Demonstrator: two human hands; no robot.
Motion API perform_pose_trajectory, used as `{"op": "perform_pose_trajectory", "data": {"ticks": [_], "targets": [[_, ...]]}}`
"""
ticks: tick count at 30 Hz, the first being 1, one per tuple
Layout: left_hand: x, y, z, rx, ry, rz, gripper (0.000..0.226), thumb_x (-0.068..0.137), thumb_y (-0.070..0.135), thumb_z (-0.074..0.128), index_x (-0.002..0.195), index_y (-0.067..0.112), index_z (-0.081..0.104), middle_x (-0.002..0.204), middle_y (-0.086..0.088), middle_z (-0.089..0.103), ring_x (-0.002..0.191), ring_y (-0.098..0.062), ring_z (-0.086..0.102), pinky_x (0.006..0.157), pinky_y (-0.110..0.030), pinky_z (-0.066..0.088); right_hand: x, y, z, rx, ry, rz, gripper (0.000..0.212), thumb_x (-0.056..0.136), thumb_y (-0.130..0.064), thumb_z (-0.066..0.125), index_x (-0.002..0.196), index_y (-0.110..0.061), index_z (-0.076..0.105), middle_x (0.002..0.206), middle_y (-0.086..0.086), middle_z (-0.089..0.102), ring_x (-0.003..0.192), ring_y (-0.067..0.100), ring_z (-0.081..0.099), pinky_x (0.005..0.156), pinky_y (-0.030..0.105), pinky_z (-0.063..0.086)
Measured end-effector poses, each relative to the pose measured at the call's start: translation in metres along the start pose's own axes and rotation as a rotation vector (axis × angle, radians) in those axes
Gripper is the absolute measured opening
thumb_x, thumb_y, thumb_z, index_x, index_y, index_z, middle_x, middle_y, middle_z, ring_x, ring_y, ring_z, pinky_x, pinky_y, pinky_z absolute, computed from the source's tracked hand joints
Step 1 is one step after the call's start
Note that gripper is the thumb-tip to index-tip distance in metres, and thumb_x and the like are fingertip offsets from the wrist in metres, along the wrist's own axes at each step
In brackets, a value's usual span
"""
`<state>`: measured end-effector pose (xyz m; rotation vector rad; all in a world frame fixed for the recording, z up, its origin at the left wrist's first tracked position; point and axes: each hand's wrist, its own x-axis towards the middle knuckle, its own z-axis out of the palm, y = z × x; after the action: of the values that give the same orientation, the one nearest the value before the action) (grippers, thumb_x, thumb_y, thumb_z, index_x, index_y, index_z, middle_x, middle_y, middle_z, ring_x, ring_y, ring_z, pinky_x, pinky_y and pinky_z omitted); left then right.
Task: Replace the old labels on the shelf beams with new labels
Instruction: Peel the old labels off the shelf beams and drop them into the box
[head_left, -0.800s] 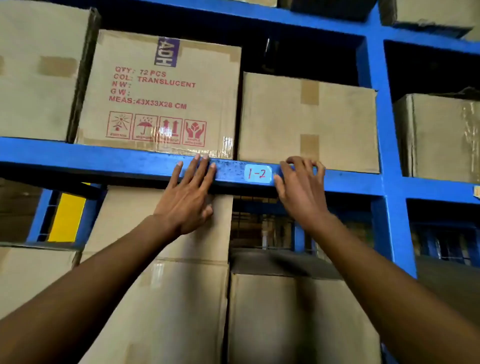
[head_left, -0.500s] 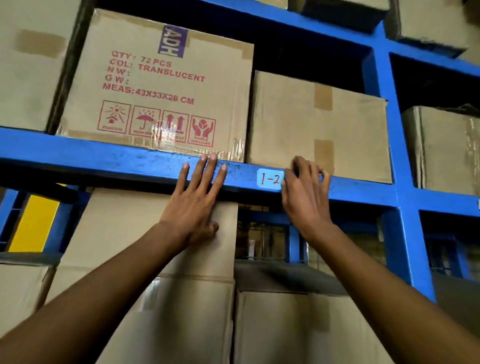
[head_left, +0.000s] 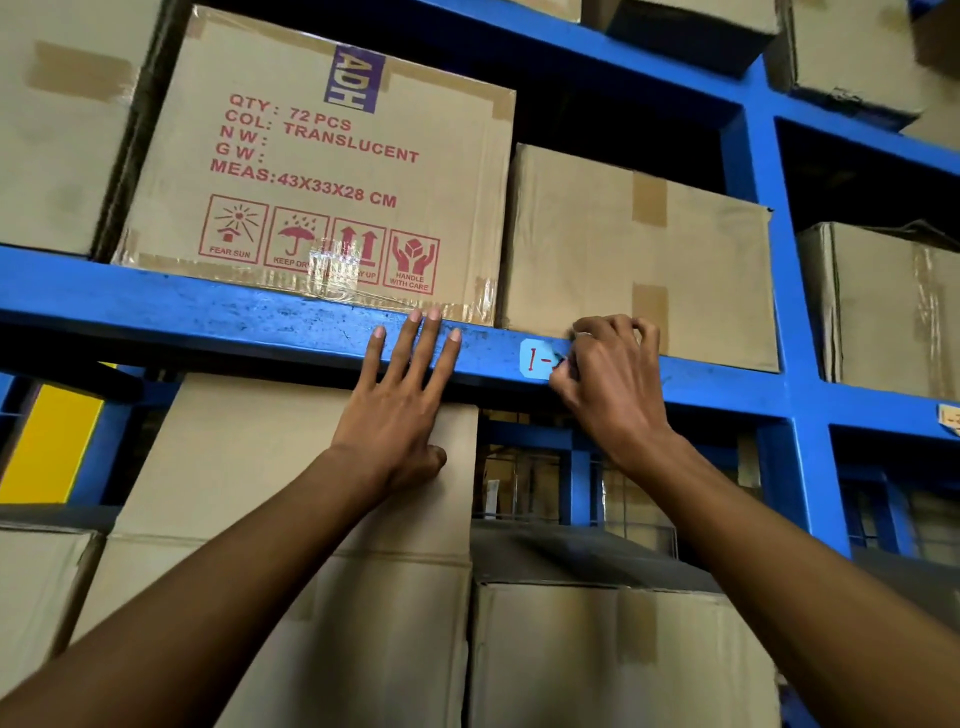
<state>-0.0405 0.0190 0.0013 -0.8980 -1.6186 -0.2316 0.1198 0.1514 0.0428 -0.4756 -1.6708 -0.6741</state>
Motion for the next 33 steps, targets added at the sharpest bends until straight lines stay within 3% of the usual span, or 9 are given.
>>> {"op": "perform_pose_trajectory", "data": {"ticks": [6,12,16,20,23,26,30,33], "targets": [[-0.001,0.017,-0.006,-0.070,-0.026,-0.057,0.109,0.077,0.046,0.057,0.144,0.010,-0.021,0.153,-0.020,-0.026,0.141,-0.034,-0.026,0.115,-0.052,-0.012,-0.022,0.015,-0.020,0.330,0.084,-0.016,0.019,0.082,-0.024,0.057,0.086,-0.007,0.065,0.111,0.008,0.065,0.105,0.021,0.051,0.090,0.029,0.025],[-0.006,0.071,-0.008,-0.144,-0.002,0.047,0.096,0.072,0.035,0.067,0.148,0.008,0.014,0.156,-0.025,0.005,0.145,-0.036,0.003,0.117,-0.049,0.005,-0.054,0.067,-0.031,0.387,0.092,0.064,0.018,0.085,-0.025,0.052,0.089,-0.010,0.062,0.104,0.008,0.064,0.099,0.024,0.052,0.080,0.025,0.021],[0.000,0.143,-0.011,-0.213,-0.010,0.110,0.091,0.071,0.031,0.066,0.147,0.007,0.021,0.155,-0.023,0.016,0.145,-0.035,0.014,0.116,-0.049,0.011,-0.089,0.122,-0.037,0.372,0.054,0.138,0.021,0.083,-0.028,0.048,0.085,-0.012,0.061,0.096,0.006,0.064,0.093,0.025,0.052,0.077,0.027,0.022],[0.006,0.225,-0.010,-0.269,0.005,0.176,0.086,0.069,0.032,0.065,0.143,0.005,0.031,0.151,-0.021,0.029,0.141,-0.035,0.027,0.113,-0.050,0.023,-0.130,0.182,-0.040,0.358,-0.022,0.195,0.027,0.081,-0.028,0.044,0.093,-0.012,0.063,0.101,0.006,0.064,0.096,0.024,0.051,0.079,0.030,0.025],[0.006,0.302,-0.009,-0.318,-0.028,0.251,0.076,0.080,0.036,0.052,0.146,0.007,0.025,0.155,-0.018,0.021,0.144,-0.033,0.019,0.115,-0.049,0.017,-0.166,0.238,-0.040,0.299,-0.105,0.231,0.022,0.084,-0.018,0.049,0.100,-0.012,0.063,0.105,0.008,0.064,0.100,0.027,0.052,0.083,0.033,0.028],[-0.003,0.358,0.004,-0.232,-0.048,0.352,0.066,0.080,0.039,0.034,0.137,0.006,0.043,0.146,-0.017,0.041,0.137,-0.031,0.037,0.110,-0.051,0.030,-0.197,0.279,-0.038,0.302,-0.199,0.298,0.019,0.084,-0.012,0.055,0.099,-0.012,0.066,0.106,0.011,0.067,0.102,0.030,0.055,0.086,0.037,0.034],[-0.028,0.402,0.036,-0.135,-0.121,0.431,0.068,0.081,0.043,0.027,0.134,0.004,0.048,0.145,-0.017,0.043,0.138,-0.030,0.035,0.110,-0.050,0.017,-0.234,0.307,-0.034,0.389,-0.327,0.384,0.022,0.085,-0.012,0.056,0.102,-0.011,0.069,0.105,0.010,0.071,0.100,0.027,0.061,0.090,0.046,0.047],[-0.050,0.425,0.050,-0.085,-0.157,0.388,0.071,0.088,0.045,0.031,0.144,0.003,0.022,0.155,-0.019,0.019,0.145,-0.031,0.010,0.115,-0.048,-0.002,-0.267,0.316,-0.024,0.480,-0.392,0.446,0.020,0.084,-0.013,0.058,0.100,-0.010,0.070,0.103,0.011,0.073,0.098,0.027,0.064,0.088,0.049,0.049]]}}
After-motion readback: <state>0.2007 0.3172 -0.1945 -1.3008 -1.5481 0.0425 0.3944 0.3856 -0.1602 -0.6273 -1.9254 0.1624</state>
